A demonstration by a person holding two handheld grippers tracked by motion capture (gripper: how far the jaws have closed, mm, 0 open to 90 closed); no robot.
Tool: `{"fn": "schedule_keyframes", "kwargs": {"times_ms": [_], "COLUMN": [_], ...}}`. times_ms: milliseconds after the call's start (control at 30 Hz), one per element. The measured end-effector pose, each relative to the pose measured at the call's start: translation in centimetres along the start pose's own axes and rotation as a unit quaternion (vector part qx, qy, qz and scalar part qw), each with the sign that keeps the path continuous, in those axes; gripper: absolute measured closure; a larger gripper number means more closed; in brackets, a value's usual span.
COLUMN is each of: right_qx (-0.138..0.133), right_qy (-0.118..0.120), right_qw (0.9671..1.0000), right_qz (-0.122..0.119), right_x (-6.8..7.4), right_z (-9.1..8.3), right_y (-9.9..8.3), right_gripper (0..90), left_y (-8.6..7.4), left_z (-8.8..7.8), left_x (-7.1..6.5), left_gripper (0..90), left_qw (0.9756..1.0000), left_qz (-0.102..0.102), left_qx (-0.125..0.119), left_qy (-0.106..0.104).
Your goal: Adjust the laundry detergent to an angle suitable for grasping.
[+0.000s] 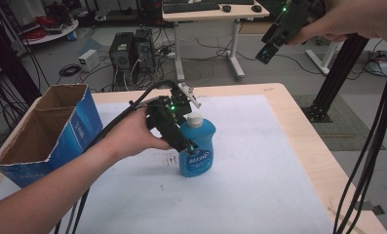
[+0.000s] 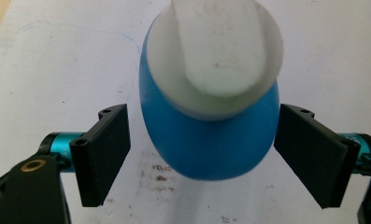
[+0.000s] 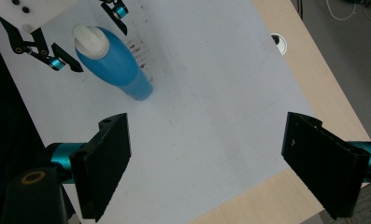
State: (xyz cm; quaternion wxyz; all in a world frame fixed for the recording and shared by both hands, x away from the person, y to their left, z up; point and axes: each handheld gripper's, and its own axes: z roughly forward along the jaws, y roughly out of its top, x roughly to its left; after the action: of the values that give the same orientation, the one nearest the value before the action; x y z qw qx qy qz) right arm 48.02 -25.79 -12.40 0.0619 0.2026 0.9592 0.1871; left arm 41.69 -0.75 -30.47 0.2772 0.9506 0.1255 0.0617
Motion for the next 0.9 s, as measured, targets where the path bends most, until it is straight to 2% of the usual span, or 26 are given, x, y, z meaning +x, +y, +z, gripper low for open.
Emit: {"fn": "schedule_keyframes", "kwargs": {"times_ms": [300, 667, 900], "right_qx": [-0.002, 0.002, 0.002], "right_qy": [-0.001, 0.001, 0.002], "right_qw": [1.0000, 1.0000, 1.0000], "right_qz": [0.000, 0.000, 0.000], "right_x": [0.0, -0.1, -0.1], "right_z": [0.0, 0.3, 0.4], "right_y": [-0.1, 0.0, 0.1], "right_gripper": [15.2, 15.2, 15.2], "left_y": [0.3, 0.3, 0.3], "left_z": [1.0, 1.2, 1.2], "left_x": [0.1, 0.1, 0.2], "left_gripper": [18.8, 19.2, 21.5], "left_qw": [0.9999, 0.9997, 0.9998], "left_qz": [-0.008, -0.012, -0.016], "left_qx": [0.010, 0.017, 0.011], "left_qy": [0.006, 0.009, 0.010]}}
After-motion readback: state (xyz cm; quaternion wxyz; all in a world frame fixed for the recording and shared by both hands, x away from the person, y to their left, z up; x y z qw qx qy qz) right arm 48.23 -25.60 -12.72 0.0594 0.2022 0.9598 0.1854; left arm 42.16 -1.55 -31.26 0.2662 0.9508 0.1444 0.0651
